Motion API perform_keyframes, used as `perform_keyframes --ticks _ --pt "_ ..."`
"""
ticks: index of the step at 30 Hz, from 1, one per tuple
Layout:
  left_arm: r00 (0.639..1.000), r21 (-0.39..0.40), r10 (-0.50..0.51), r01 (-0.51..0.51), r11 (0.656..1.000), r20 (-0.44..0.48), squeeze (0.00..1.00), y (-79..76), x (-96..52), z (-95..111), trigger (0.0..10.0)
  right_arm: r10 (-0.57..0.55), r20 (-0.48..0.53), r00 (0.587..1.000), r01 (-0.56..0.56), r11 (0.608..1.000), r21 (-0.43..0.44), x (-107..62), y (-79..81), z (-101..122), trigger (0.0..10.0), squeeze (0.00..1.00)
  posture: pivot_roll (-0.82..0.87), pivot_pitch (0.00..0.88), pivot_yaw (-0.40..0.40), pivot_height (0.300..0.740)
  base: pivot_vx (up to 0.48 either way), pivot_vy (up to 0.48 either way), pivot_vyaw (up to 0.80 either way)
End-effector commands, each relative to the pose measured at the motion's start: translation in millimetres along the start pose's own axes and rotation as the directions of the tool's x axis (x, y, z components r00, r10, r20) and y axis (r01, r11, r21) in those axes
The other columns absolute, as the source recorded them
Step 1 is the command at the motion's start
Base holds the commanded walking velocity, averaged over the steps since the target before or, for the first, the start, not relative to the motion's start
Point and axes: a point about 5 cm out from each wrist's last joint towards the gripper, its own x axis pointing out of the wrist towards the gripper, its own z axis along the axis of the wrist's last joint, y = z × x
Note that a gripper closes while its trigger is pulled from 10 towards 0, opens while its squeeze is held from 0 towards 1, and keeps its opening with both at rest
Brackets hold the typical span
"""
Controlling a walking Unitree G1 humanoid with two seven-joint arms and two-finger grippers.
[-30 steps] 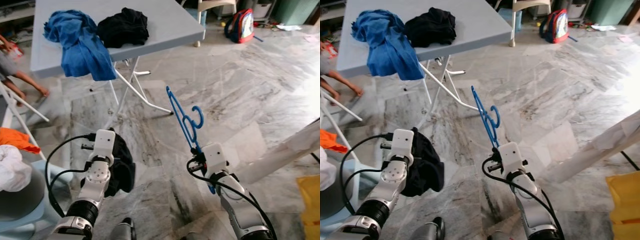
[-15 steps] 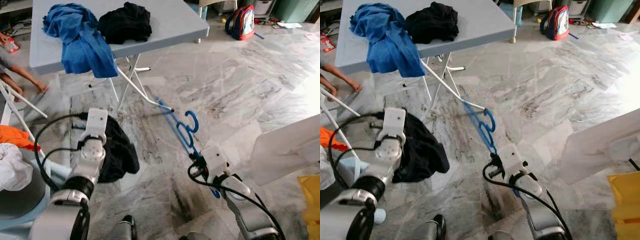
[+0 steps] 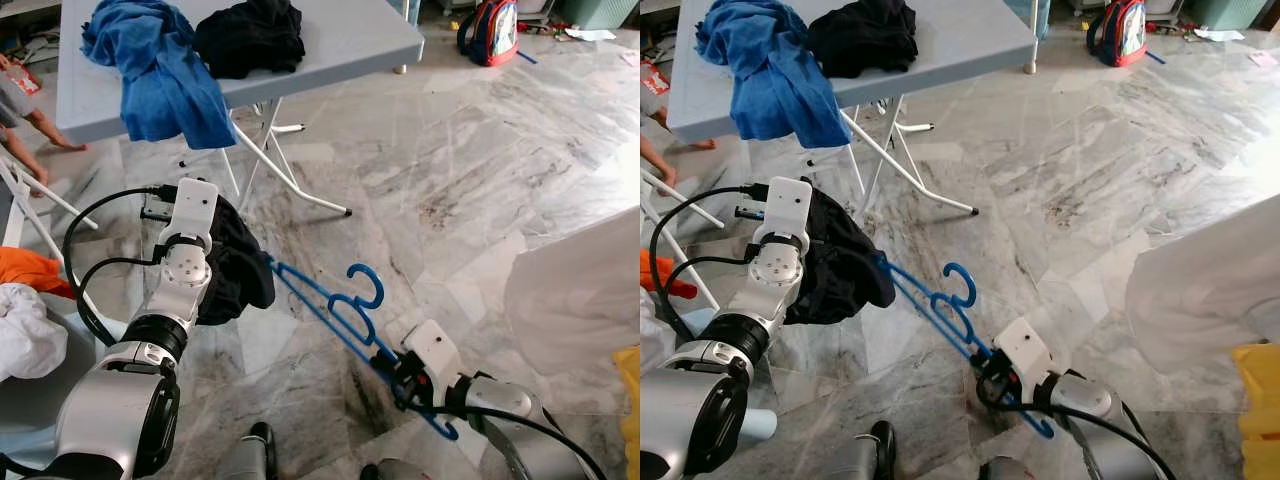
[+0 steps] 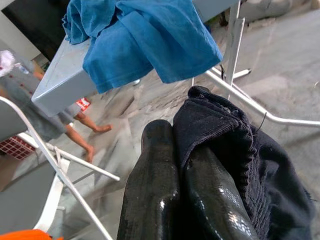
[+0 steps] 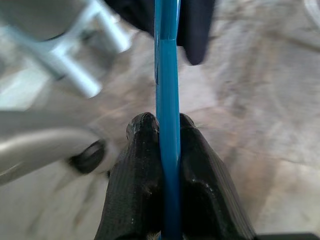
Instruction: Hang hanger
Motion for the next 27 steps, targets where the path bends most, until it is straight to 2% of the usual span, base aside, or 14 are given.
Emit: perform_keyframes --ticks 1,3,4,5,6,7,8,12,14,16,19,21,22,27 --pt "0.998 0.010 -0.058 0.058 0.998 -0.022 0.00 -5.2 -1.5 -3.8 10.0 0.024 0.000 1.000 -0.024 1.000 0.002 0.7 4.1 0.3 10.0 0.00 -0.11 0.259 0.037 0.740 0.000 0.000 0.00" --pt "0.990 -0.016 -0.137 0.137 0.991 -0.043 0.00 -10.6 -3.7 -8.1 10.0 -0.009 -0.002 1.000 0.009 1.000 0.005 2.1 1.0 -0.5 10.0 0.00 -0.11 0.259 0.036 0.740 0.000 0.000 0.00" --pt "0.977 -0.100 -0.208 0.202 0.974 -0.051 0.00 -20.1 -10.7 -15.5 10.0 -0.098 0.019 0.995 0.098 0.995 -0.004 6.3 -7.7 2.1 10.0 0.00 -0.11 0.256 0.036 0.740 0.000 0.000 0.00" --pt "0.972 -0.127 -0.229 0.221 0.967 -0.052 0.00 -24.1 -14.9 -19.9 10.0 -0.174 0.034 0.984 0.173 0.985 0.008 9.2 -14.8 4.3 10.0 0.00 -0.11 0.256 0.036 0.740 0.000 0.000 0.00" --pt "0.969 -0.143 -0.242 0.232 0.962 -0.052 0.00 -26.5 -17.7 -22.7 10.0 -0.223 0.042 0.974 0.223 0.975 0.019 11.0 -19.4 5.7 10.0 0.00 -0.11 0.256 0.036 0.740 0.000 0.000 0.00" --pt "0.968 -0.159 -0.242 0.230 0.960 -0.063 0.00 -28.7 -23.6 -30.6 10.0 -0.331 0.067 0.941 0.328 0.943 0.051 13.9 -28.4 10.1 10.0 0.00 -0.11 0.254 0.033 0.740 0.000 0.000 0.00" --pt "0.970 -0.171 -0.234 0.220 0.961 -0.071 0.00 -28.8 -26.5 -34.9 10.0 -0.375 0.080 0.924 0.371 0.927 0.062 14.4 -31.6 13.0 10.0 0.00 -0.11 0.254 0.034 0.740 0.000 0.000 0.00" --pt "0.976 -0.185 -0.204 0.189 0.965 -0.071 0.00 -24.1 -41.0 -52.0 10.0 -0.481 0.151 0.864 0.464 0.875 0.134 14.7 -34.9 27.6 10.0 0.00 -0.11 0.254 0.034 0.740 0.000 0.000 0.00" --pt "0.980 -0.201 -0.185 0.168 0.965 -0.070 0.00 -15.7 -50.3 -61.5 10.0 -0.514 0.178 0.839 0.488 0.856 0.171 17.2 -33.8 31.0 10.0 0.00 -0.10 0.246 0.031 0.740 0.000 0.000 0.00" --pt "0.986 -0.209 -0.159 0.145 0.967 -0.051 0.00 -8.3 -60.4 -65.7 10.0 -0.514 0.193 0.836 0.487 0.856 0.172 22.2 -29.4 32.5 10.0 0.00 -0.09 0.245 0.029 0.740 0.000 0.000 0.00" --pt "0.986 -0.185 -0.165 0.157 0.970 -0.032 0.00 -7.6 -69.7 -66.8 10.0 -0.505 0.219 0.835 0.473 0.862 0.184 25.3 -27.2 36.6 10.0 0.00 -0.08 0.244 0.027 0.740 0.000 0.000 0.00" --pt "0.983 -0.181 -0.181 0.173 0.968 -0.026 0.00 -9.8 -76.0 -68.3 10.0 -0.491 0.227 0.841 0.464 0.871 0.163 26.2 -26.9 39.0 10.0 0.00 -0.07 0.242 0.024 0.740 0.000 0.000 0.00" --pt "0.980 -0.202 -0.192 0.178 0.963 -0.054 0.00 -12.7 -82.5 -73.5 10.0 -0.456 0.241 0.857 0.440 0.890 0.120 28.3 -27.0 43.0 10.0 0.00 -0.07 0.240 0.022 0.740 0.000 0.000 0.80" --pt "0.979 -0.212 -0.198 0.183 0.960 -0.051 0.00 -15.9 -81.6 -66.5 10.0 -0.449 0.243 0.860 0.437 0.894 0.104 28.8 -29.9 44.8 10.0 0.00 -0.06 0.243 0.012 0.740 0.000 0.000 0.80"
